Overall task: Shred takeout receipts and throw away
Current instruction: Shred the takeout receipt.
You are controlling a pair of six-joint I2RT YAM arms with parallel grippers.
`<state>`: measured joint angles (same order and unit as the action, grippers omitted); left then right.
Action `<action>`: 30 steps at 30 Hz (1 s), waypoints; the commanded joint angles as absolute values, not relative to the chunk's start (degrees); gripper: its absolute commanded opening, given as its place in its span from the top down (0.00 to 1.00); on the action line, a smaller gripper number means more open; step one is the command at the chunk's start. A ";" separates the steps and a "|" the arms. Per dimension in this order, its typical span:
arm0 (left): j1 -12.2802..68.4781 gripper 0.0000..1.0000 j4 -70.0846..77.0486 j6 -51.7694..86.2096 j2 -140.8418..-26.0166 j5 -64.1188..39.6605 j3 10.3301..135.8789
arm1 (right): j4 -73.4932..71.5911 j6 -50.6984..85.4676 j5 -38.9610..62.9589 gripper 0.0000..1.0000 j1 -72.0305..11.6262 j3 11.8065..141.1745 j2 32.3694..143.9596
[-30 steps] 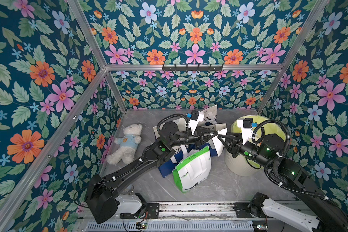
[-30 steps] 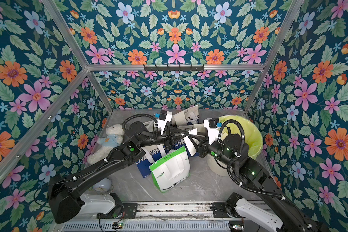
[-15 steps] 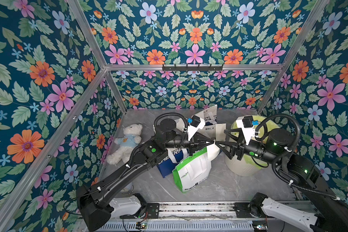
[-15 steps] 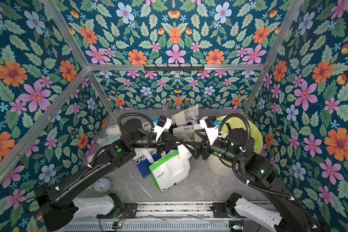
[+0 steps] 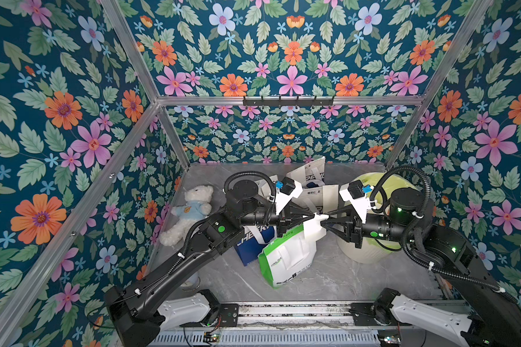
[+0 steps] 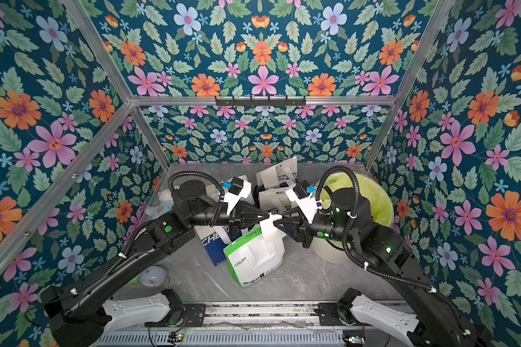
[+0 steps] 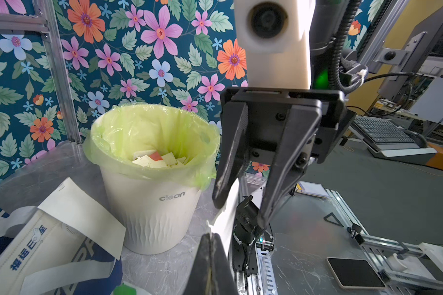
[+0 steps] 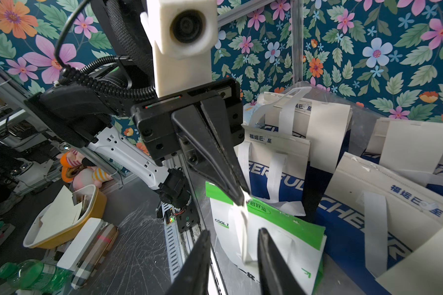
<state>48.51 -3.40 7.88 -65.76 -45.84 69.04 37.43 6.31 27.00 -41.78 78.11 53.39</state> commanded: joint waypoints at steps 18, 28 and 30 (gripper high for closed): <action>48.52 1.00 -3.25 6.54 -65.91 -45.85 69.36 | 33.91 7.28 27.40 0.96 -41.84 77.35 54.84; 48.52 0.62 1.96 9.62 -65.83 -46.44 67.37 | 31.91 9.76 23.49 1.00 -41.84 75.89 53.50; 48.52 0.61 2.80 10.10 -66.19 -46.93 67.19 | 31.41 9.93 23.29 1.00 -41.81 75.63 52.97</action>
<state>48.51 -0.99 9.04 -65.98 -45.41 67.26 34.17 9.50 24.58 -41.78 75.83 53.49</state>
